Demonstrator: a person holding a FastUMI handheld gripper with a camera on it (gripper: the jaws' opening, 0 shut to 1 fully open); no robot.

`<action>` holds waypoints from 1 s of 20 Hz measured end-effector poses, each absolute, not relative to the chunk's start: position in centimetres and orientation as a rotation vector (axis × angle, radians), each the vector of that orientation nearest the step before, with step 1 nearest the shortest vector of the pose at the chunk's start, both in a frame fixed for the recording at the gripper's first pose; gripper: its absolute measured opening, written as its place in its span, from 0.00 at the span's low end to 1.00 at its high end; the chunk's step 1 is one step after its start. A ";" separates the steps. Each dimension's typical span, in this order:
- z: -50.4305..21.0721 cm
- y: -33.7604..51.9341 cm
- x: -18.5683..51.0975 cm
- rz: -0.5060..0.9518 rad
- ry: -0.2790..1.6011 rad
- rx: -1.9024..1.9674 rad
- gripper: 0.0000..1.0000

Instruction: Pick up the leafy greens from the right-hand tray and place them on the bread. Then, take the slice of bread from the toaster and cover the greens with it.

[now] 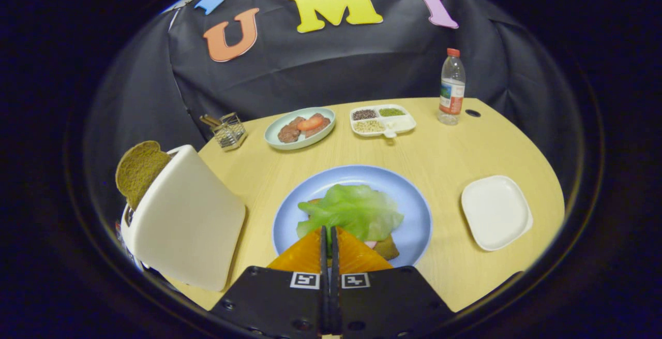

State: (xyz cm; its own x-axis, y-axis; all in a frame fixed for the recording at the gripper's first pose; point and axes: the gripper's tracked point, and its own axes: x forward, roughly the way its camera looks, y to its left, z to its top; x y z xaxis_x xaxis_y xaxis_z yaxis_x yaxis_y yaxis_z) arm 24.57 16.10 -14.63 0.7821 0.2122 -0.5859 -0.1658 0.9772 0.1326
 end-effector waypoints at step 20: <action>-5.3 15.3 20.2 0.197 0.422 0.078 0.96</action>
